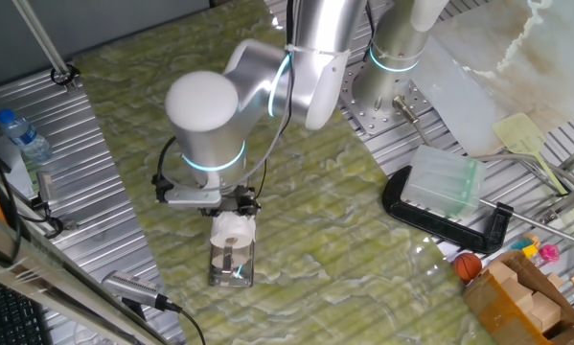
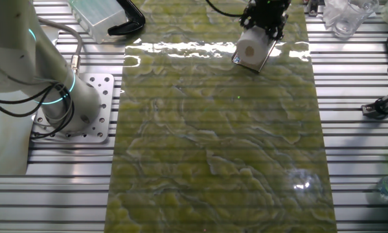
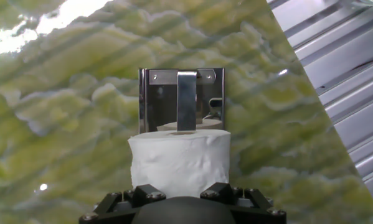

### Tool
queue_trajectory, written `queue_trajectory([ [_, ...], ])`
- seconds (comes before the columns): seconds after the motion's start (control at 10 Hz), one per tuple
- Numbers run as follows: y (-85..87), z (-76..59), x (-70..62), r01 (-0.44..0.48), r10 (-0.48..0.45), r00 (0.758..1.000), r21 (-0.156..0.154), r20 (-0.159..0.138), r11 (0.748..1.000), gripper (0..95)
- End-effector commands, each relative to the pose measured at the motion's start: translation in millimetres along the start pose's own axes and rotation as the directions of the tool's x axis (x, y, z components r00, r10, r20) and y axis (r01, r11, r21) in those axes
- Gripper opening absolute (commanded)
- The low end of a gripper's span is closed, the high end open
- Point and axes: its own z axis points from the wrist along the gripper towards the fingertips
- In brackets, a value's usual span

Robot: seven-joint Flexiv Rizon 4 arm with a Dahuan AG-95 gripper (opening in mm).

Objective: Take the roll of paper down from the shelf

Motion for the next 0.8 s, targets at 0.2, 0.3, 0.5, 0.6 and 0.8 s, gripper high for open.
queue_trajectory([
  [0.2, 1.5, -0.1, 13.7, 0.017, -0.017, 1.000, -0.004, 0.000, 1.000, 0.0],
  [0.3, 1.9, 0.1, 17.3, 0.018, -0.018, 1.000, -0.004, 0.000, 1.000, 0.0],
  [0.5, 1.0, -0.6, 28.8, 0.034, -0.034, 0.999, -0.007, -0.001, 0.999, 0.0],
  [0.6, 1.1, -1.1, 35.2, 0.041, -0.041, 0.999, -0.011, -0.003, 0.999, 0.0],
  [0.8, 2.8, -0.8, 47.3, 0.048, -0.049, 0.999, -0.014, -0.008, 0.999, 0.0],
])
